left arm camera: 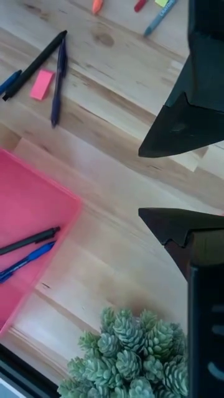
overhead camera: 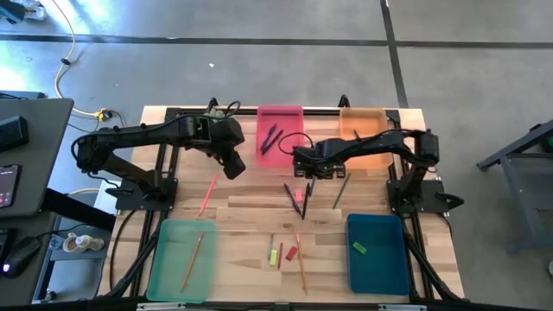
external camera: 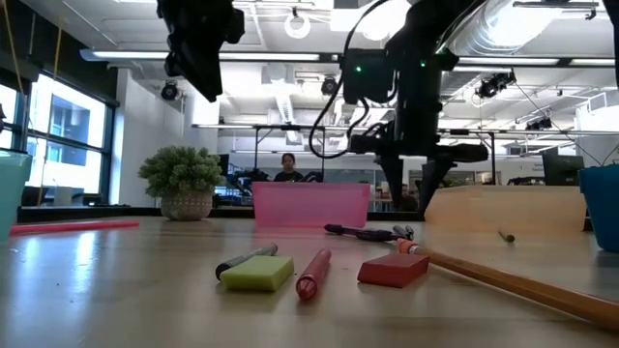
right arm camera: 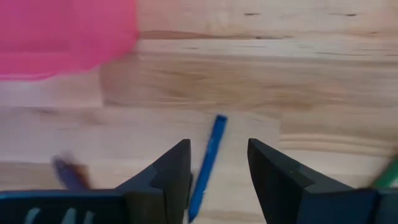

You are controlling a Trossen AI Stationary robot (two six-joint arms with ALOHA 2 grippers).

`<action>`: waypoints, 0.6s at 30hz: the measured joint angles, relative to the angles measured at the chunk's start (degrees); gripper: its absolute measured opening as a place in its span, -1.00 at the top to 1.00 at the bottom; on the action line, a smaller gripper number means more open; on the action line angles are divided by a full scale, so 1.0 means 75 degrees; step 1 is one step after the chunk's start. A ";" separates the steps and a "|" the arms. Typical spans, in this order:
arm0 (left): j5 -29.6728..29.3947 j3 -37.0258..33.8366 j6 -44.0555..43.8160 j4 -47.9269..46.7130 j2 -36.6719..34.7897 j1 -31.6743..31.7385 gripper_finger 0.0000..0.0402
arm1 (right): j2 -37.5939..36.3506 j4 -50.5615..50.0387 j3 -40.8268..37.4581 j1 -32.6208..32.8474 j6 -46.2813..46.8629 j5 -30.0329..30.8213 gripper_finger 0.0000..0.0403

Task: Sort crayons/erasers/pens/pencils in bins
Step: Put the blue crayon into the orange bin

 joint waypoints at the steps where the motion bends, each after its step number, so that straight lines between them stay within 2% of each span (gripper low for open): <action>1: -0.0002 0.0000 0.0050 -0.0002 0.0000 0.0000 0.36 | 0.0034 0.0076 0.0000 -0.0003 -0.0002 -0.0002 0.30; 18: -0.0024 0.0000 0.0112 -0.0066 0.0006 0.0011 0.36 | 0.0791 0.0159 0.0038 -0.0041 -0.0103 -0.0283 0.45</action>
